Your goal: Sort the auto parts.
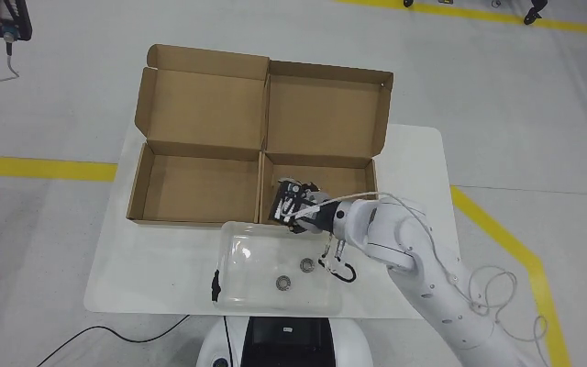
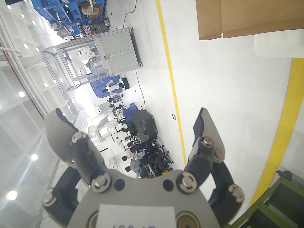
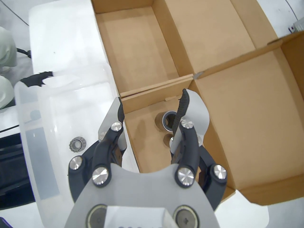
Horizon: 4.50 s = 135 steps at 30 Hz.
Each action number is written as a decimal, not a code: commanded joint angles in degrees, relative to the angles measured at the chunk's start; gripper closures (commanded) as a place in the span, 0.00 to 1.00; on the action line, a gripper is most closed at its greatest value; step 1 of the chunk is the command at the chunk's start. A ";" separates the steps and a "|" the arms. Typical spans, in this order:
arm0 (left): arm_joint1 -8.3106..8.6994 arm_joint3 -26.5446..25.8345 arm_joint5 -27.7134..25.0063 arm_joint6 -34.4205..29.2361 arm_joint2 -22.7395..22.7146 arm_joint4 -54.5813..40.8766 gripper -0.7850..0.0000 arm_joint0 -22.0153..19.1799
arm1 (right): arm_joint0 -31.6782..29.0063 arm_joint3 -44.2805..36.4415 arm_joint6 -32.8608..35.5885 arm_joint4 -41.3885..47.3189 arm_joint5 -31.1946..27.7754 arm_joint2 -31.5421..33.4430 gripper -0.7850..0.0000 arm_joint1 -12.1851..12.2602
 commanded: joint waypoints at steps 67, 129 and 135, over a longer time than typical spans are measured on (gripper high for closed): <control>0.00 0.00 0.00 0.00 0.00 0.00 0.00 0.00 | -13.81 8.80 10.50 -8.35 4.48 -5.81 0.84 3.47; 0.00 0.00 0.00 0.00 0.00 0.00 0.00 0.00 | -1.99 21.04 -11.83 -9.98 2.85 -17.86 0.35 -1.14; 0.00 0.00 0.00 0.00 0.00 0.00 0.00 0.00 | -2.19 18.01 -12.03 -14.51 -0.74 -18.92 0.40 -0.77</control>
